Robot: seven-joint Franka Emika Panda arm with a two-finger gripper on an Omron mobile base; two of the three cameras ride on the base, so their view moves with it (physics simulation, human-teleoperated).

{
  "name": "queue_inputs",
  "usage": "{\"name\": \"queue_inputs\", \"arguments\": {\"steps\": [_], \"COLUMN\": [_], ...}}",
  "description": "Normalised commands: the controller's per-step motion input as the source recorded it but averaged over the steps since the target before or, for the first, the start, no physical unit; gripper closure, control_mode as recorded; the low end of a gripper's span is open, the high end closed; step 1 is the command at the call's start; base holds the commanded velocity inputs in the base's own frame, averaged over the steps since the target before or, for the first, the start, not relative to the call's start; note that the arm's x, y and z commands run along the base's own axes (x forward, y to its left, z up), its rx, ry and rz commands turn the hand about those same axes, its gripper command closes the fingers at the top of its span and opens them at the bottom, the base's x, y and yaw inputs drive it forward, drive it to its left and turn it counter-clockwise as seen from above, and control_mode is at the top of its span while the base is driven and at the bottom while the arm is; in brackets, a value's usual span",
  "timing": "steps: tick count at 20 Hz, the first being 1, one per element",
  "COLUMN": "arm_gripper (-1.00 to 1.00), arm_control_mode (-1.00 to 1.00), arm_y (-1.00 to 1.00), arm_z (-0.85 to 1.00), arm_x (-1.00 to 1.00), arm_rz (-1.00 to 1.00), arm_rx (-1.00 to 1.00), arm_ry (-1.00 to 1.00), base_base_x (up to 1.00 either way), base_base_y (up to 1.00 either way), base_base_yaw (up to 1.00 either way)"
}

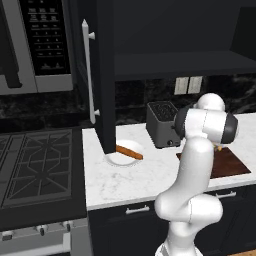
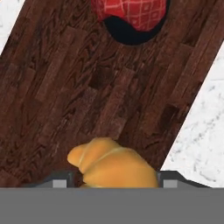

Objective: From the different types of pastries on the counter, select a croissant and place it on the cutting board. Then retrieve a jar of jam from the cabinet and place it alongside the croissant on the cutting board.

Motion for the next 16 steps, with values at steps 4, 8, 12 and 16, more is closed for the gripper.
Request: {"name": "queue_inputs", "arguments": {"steps": [4,8,12,16], "arm_gripper": [1.00,1.00,1.00,1.00], "arm_control_mode": [-1.00,-1.00,-1.00,-1.00], "arm_y": [-0.03,0.00,0.00,0.00], "arm_z": [0.01,0.21,0.04,-0.09], "arm_x": [-0.15,-0.24,-0.40,-0.28], "arm_rz": [0.00,0.00,0.00,0.00], "arm_rx": [0.01,0.00,0.00,0.02], "arm_ry": [0.20,0.14,0.06,0.00], "base_base_x": [0.00,0.00,0.00,0.00], "base_base_y": [0.00,0.00,0.00,0.00], "base_base_yaw": [0.00,0.00,0.00,0.00]}}
